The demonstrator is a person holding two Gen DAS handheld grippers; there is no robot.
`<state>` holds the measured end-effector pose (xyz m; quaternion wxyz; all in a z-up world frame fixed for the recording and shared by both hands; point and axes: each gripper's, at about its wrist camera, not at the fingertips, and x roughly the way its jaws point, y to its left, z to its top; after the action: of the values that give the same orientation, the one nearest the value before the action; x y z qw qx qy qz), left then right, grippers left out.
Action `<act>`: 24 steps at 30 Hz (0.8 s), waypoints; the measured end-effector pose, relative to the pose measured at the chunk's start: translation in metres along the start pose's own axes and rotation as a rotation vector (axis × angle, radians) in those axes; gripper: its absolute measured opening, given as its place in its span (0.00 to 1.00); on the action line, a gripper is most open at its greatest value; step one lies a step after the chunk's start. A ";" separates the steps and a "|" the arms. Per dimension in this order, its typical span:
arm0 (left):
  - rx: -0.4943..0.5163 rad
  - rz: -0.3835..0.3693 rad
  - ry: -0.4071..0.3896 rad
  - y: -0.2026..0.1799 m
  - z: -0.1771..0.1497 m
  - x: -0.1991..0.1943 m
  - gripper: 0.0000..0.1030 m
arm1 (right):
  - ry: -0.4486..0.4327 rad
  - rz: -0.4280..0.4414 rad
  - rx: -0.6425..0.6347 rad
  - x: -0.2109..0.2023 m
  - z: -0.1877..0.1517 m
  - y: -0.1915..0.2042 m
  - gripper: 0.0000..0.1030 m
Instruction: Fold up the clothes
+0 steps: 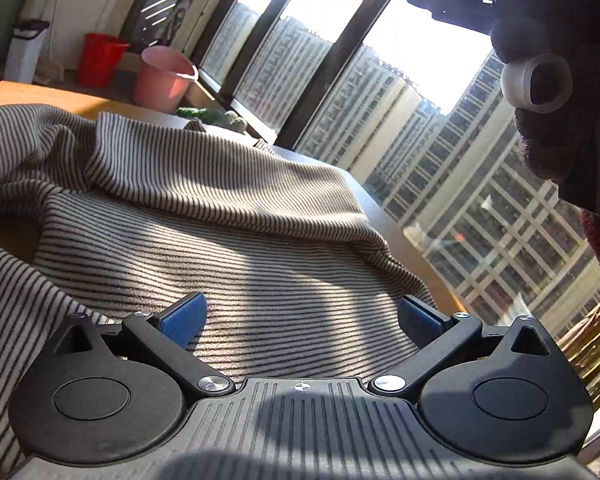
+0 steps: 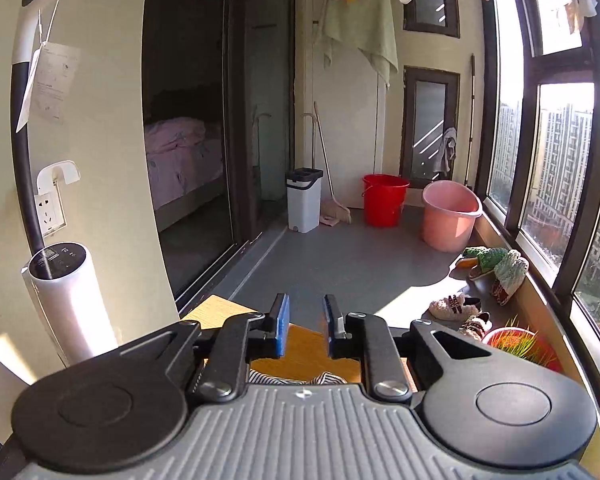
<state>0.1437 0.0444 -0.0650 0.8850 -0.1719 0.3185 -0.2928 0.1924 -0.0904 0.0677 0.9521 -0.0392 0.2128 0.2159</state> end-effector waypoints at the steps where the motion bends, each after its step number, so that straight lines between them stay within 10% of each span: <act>1: 0.000 0.000 0.000 0.000 0.000 0.000 1.00 | 0.008 -0.005 0.022 0.000 -0.007 -0.008 0.17; 12: 0.003 0.004 0.005 0.001 0.000 0.001 1.00 | 0.255 -0.083 0.398 0.016 -0.153 -0.105 0.43; 17: 0.009 0.008 0.017 0.000 0.001 0.002 1.00 | 0.170 -0.049 0.406 0.002 -0.178 -0.110 0.45; 24: 0.068 0.043 0.052 -0.008 0.002 0.006 1.00 | 0.037 0.089 0.324 -0.025 -0.172 -0.065 0.91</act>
<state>0.1458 0.0351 -0.0623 0.8877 -0.1274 0.3350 -0.2889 0.1334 -0.1878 -0.0785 0.9314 0.1201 0.2639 0.2199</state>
